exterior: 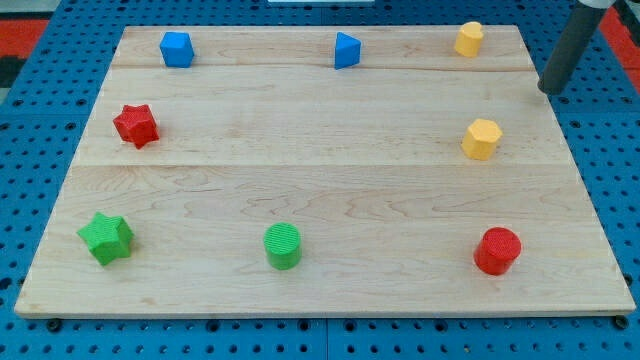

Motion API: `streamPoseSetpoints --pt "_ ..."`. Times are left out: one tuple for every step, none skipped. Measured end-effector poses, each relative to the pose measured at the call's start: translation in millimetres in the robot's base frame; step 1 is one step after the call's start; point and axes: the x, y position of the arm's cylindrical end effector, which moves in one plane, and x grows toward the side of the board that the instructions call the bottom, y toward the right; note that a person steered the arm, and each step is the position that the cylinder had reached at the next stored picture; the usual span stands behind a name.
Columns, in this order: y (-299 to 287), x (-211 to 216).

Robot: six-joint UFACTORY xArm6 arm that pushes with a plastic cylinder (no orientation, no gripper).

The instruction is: Tap the yellow hexagon

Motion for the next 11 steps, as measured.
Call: streamPoseSetpoints --pt "0 -3" --pt "0 -13" --pt "-1 -52" --pt "-2 -83" --pt "-21 -103" --pt "5 -85" --pt "16 17" --pt "-57 107" --pt "-96 117" --pt "-79 112" --pt "-51 82"
